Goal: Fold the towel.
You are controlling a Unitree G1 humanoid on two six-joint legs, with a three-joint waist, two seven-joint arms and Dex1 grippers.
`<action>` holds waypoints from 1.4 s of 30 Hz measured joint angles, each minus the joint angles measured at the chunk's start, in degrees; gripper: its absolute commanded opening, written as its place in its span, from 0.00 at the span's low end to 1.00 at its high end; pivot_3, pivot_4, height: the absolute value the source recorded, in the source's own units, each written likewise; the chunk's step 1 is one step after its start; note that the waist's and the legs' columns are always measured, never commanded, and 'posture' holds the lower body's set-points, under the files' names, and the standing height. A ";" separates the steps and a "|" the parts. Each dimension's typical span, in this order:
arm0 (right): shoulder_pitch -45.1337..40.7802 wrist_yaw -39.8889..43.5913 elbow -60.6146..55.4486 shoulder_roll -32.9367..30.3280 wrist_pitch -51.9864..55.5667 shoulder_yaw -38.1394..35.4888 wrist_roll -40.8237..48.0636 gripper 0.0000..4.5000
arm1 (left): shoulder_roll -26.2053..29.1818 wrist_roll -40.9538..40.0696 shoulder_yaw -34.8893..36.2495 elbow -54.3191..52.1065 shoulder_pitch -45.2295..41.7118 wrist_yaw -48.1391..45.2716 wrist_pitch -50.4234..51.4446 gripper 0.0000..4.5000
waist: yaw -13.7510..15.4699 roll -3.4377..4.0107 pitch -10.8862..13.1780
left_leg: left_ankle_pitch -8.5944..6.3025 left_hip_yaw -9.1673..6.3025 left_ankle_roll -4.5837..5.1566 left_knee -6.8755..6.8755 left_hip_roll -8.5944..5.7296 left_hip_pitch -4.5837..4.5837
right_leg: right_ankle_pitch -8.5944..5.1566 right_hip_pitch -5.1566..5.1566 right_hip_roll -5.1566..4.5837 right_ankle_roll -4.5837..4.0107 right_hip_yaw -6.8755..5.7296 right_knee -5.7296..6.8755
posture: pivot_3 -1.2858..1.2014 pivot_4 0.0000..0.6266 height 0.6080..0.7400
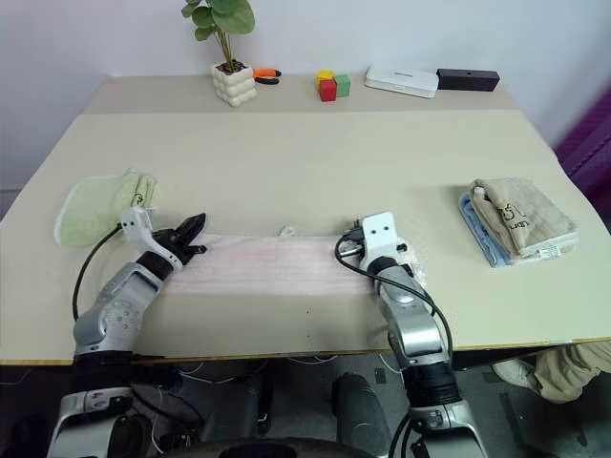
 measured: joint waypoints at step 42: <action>22.56 0.54 -24.11 -11.47 44.88 -41.51 88.27 0.99 | 24.66 -11.21 -4.55 -9.48 -1.47 -43.85 10.99 0.99 | -0.17 0.03 0.06 | -0.04 0.01 0.06 -0.17 0.07 -0.15 | -0.14 -0.08 -0.06 -0.25 -0.02 -0.32 | 0.52 0.24 1.00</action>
